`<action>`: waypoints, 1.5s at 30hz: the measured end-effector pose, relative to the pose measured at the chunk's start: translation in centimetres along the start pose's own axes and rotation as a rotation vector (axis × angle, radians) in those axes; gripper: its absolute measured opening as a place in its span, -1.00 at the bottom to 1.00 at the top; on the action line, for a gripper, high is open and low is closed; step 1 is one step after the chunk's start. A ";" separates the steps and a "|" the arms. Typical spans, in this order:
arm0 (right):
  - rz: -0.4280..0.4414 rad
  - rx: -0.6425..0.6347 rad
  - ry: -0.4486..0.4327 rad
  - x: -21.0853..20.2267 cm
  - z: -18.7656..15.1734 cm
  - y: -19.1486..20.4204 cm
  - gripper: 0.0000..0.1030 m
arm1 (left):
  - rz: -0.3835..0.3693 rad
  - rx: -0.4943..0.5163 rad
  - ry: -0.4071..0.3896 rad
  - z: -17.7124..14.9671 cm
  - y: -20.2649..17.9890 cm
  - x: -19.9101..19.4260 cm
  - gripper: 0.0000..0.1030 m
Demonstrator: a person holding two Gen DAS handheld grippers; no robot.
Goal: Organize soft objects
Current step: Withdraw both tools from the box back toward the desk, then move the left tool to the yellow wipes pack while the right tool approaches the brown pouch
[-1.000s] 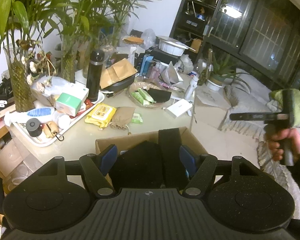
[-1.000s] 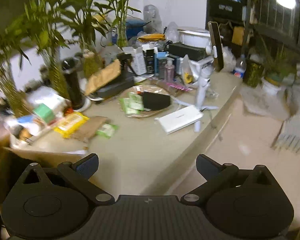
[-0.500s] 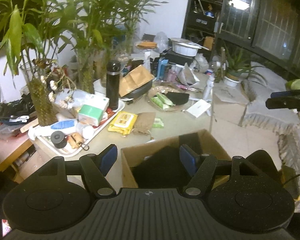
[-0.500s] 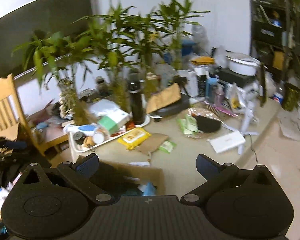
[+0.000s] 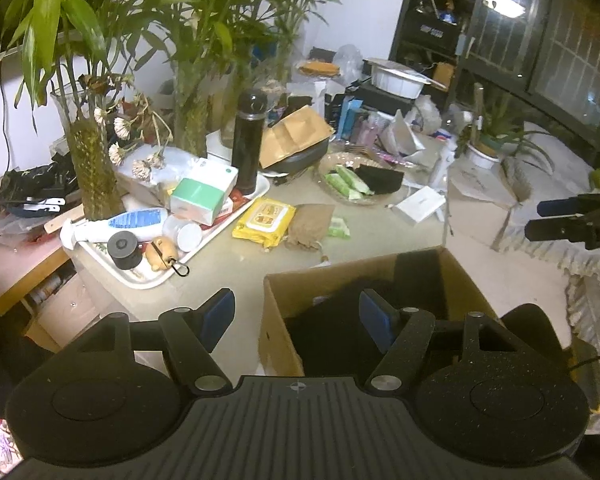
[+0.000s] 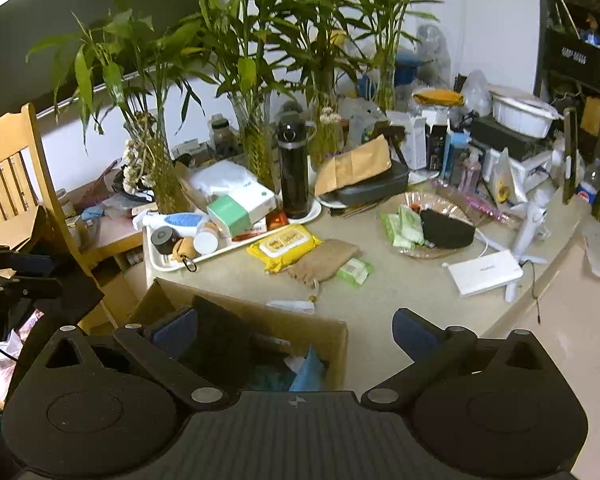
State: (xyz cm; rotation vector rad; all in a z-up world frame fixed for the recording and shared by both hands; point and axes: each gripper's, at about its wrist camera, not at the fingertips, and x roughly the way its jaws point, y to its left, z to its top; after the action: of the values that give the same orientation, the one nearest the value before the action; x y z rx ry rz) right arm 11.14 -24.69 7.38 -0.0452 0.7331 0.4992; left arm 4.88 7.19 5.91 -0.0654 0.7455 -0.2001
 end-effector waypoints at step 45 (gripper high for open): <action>0.045 0.093 0.044 12.7 1.8 -8.0 1.00 | -0.063 0.165 -0.067 5.5 3.1 15.1 0.32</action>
State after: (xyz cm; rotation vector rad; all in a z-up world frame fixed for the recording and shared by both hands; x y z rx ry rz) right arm 23.98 -26.02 -0.59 0.0470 0.8006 0.5081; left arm 19.95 7.09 -0.58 0.0614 0.6582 -0.3177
